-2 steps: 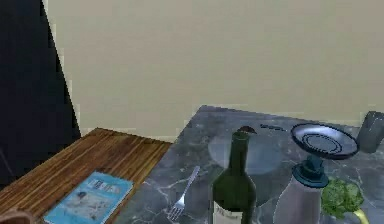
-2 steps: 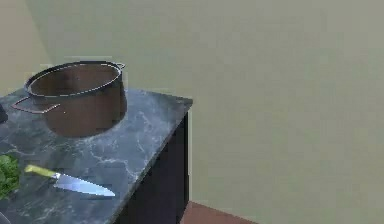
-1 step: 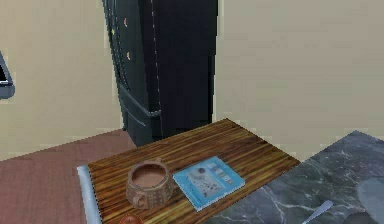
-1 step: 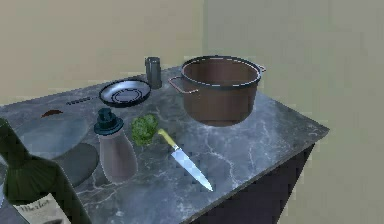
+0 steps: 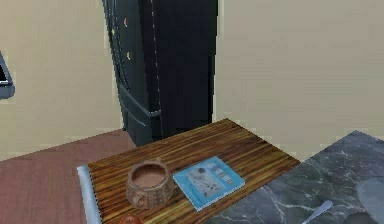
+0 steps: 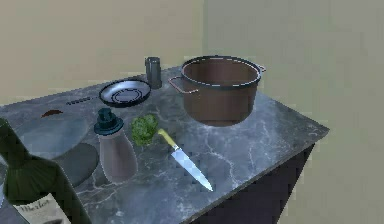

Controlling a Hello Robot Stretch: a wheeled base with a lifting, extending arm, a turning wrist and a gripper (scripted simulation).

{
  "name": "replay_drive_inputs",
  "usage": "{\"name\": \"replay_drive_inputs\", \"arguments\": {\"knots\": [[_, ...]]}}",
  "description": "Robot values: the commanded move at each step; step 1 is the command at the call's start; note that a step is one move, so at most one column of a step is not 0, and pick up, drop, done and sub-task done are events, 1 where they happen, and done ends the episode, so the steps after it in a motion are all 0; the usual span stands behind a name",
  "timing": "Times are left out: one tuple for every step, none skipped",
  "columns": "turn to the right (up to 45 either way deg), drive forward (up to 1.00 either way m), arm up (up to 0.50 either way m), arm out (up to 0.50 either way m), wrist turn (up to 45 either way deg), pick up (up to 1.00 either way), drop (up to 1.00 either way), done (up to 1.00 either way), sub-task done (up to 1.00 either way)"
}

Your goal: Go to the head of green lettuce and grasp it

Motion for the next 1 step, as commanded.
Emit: {"name": "replay_drive_inputs", "arguments": {"knots": [[0.0, 0.00, 0.38, 0.00, 0.0, 0.00, 0.00, 0.00, 0.00]]}}
